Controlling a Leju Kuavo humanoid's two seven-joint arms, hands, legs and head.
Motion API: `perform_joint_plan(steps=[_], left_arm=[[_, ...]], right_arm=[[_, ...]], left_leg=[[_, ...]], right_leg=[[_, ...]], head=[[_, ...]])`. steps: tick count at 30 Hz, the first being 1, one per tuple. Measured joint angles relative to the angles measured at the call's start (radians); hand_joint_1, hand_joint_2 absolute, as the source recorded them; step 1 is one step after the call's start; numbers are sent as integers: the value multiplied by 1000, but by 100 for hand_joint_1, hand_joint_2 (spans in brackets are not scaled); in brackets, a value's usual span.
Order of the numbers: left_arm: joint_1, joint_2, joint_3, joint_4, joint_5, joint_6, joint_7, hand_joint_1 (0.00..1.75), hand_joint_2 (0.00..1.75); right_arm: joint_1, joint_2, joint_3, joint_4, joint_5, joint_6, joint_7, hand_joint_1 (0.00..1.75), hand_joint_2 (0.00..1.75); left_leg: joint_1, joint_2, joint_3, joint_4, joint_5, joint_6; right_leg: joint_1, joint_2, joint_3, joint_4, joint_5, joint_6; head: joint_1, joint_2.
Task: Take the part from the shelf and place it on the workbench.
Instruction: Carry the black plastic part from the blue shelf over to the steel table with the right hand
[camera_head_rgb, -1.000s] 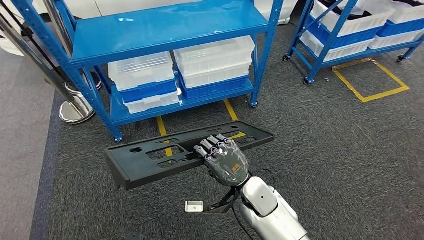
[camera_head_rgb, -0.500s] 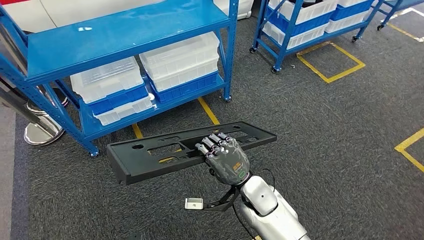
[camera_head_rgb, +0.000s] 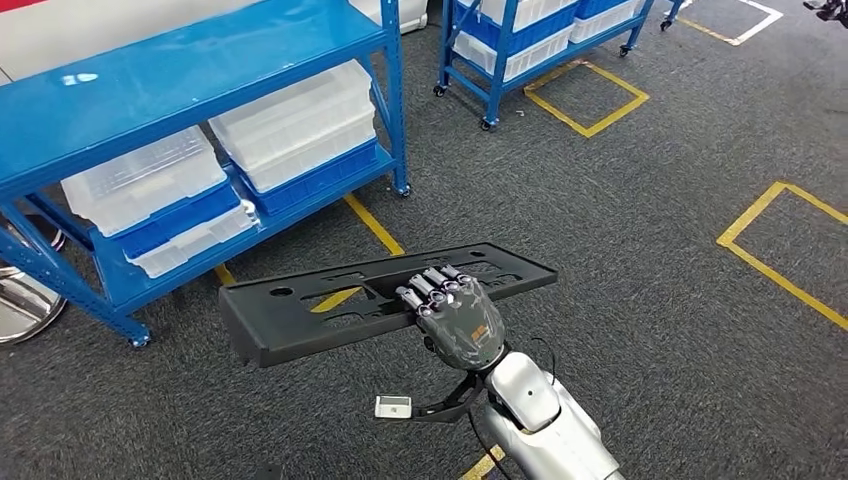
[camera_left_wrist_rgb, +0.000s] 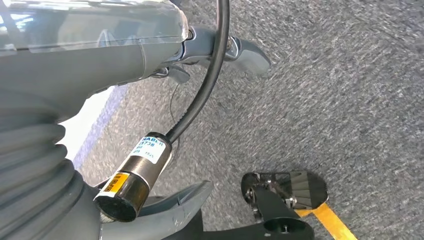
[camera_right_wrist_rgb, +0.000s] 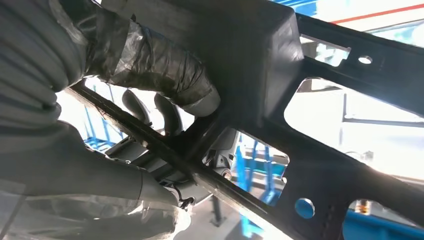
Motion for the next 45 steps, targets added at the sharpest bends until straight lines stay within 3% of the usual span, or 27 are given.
perform_joint_plan(steps=[2,4,6,7,8,9,11,13,15,17,19,21,23,24,25,28,30,32,33,35,37,39,40,42,44,45], left_arm=[[-1,0,0,0,0,0,0,0,175],[-3,0,-1,0,0,0,1,0,175],[-1,0,-1,0,0,0,2,0,175],[2,0,-1,0,0,0,2,0,175],[4,0,-1,0,0,0,2,0,175],[6,0,-1,0,0,0,2,0,175],[6,0,-2,0,0,0,0,0,175],[5,1,-2,0,-1,0,0,0,175],[3,1,-6,0,-2,0,0,0,175],[0,2,-11,0,-4,-1,0,0,175],[-2,2,-15,0,-5,-1,0,0,175],[-1,3,-17,0,-6,-2,-2,0,175],[1,3,-19,0,-6,-4,-4,0,175],[2,3,-20,0,-7,-6,-5,0,175],[1,3,-22,0,-7,-7,-7,0,175],[-3,2,-25,0,-7,-10,-10,0,175],[-4,1,-26,0,-8,-11,-12,0,175],[-6,0,-30,0,-8,-13,-14,0,175],[-8,-1,-33,0,-9,-14,-15,0,175],[-12,-2,-37,0,-13,-14,-15,0,175],[-13,-2,-40,0,-17,-17,-12,0,175],[-12,-3,-42,0,-19,-20,-10,0,175],[-12,-3,-43,0,-20,-21,-9,0,175],[-14,-4,-43,0,-20,-21,-9,0,175],[-16,-3,-43,0,-20,-22,-9,0,175],[-17,-4,-43,0,-20,-22,-8,0,175]], right_arm=[[1,-1,0,-2,5,0,3,175,175],[1,-3,0,-4,14,0,9,175,175],[0,-4,0,-6,23,0,15,175,175],[1,-4,0,-7,27,0,16,175,175],[2,-5,0,-8,31,0,17,175,175],[2,-6,0,-8,35,0,19,175,175],[3,-8,0,-13,41,0,22,175,175],[2,-9,0,-22,46,0,26,175,175],[3,-9,0,-32,52,0,30,175,175],[6,-14,0,-42,65,0,36,175,175],[9,-21,-1,-50,81,0,47,175,175],[9,-27,-1,-58,95,0,59,175,175],[11,-33,-2,-62,108,0,70,175,175],[12,-37,-2,-63,113,0,73,175,175],[13,-40,-2,-64,116,0,76,175,175],[11,-47,-2,-70,121,0,82,175,175],[8,-49,-2,-76,128,0,89,175,175],[6,-54,-2,-79,133,0,96,175,175],[5,-56,-2,-80,135,0,98,175,175],[1,-61,-2,-81,136,0,100,175,175],[-3,-63,-2,-81,138,0,102,175,175],[-5,-67,-2,-81,142,0,105,175,175],[-5,-69,-2,-81,144,0,106,175,175],[-6,-74,-2,-81,148,0,109,175,175],[-8,-76,-2,-82,149,0,110,175,175],[-10,-76,-2,-82,150,0,111,175,175]], left_leg=[[1,8,2,2,-6,-11],[6,-37,-13,44,-41,-20],[10,-91,-64,160,-107,-26],[11,-100,-95,228,-134,-28],[11,-103,-118,275,-144,-29],[11,-104,-125,286,-134,-29],[11,-117,-88,196,-64,-24],[13,-158,-33,73,-11,-16],[13,-181,-12,24,-9,-10],[14,-162,-7,10,-6,-1],[18,-138,-3,-5,4,14],[17,-112,-3,-11,9,24],[15,-82,-4,-10,8,26],[14,-67,-4,-9,7,25],[14,-54,-4,-9,5,23],[11,-18,1,-3,-4,11],[5,1,3,0,-11,-1],[4,21,8,-1,-15,-11],[6,17,8,3,-23,-16],[10,-30,-13,59,-65,-22],[12,-87,-73,192,-131,-24],[12,-104,-126,294,-155,-23],[12,-106,-130,293,-137,-20],[12,-125,-88,182,-61,-13],[15,-178,-41,63,-11,-4],[15,-197,-30,34,-6,-1]], right_leg=[[-4,26,-4,-3,5,-9],[-12,50,-4,-9,12,-20],[-16,75,-5,-10,15,-27],[-15,89,-6,-9,16,-29],[-15,104,-7,-8,17,-29],[-14,120,-8,-6,17,-30],[-14,152,-8,0,17,-29],[-14,179,-12,6,17,-25],[-17,202,-22,9,22,-13],[-20,218,-31,7,29,2],[-16,176,-45,32,11,14],[-15,111,-90,131,-49,23],[-21,88,-144,251,-101,32],[-24,85,-153,273,-102,36],[-26,80,-140,254,-84,37],[-20,28,-35,62,-7,29],[-9,10,-8,4,1,15],[-6,33,-11,3,3,2],[-8,45,-11,0,5,-4],[-14,67,-9,-5,10,-17],[-15,91,-9,-5,12,-24],[-13,120,-9,-4,12,-26],[-12,136,-9,-2,12,-26],[-12,167,-8,4,11,-25],[-12,193,-14,11,11,-20],[-15,205,-20,12,13,-14]], head=[[0,0],[0,0],[0,0],[-1,0],[0,0],[0,0],[0,0],[0,0],[0,0],[0,0],[3,0],[8,0],[9,0],[9,0],[9,0],[9,0],[9,0],[8,0],[8,0],[8,0],[8,0],[8,0],[8,0],[8,0],[8,0],[9,0]])
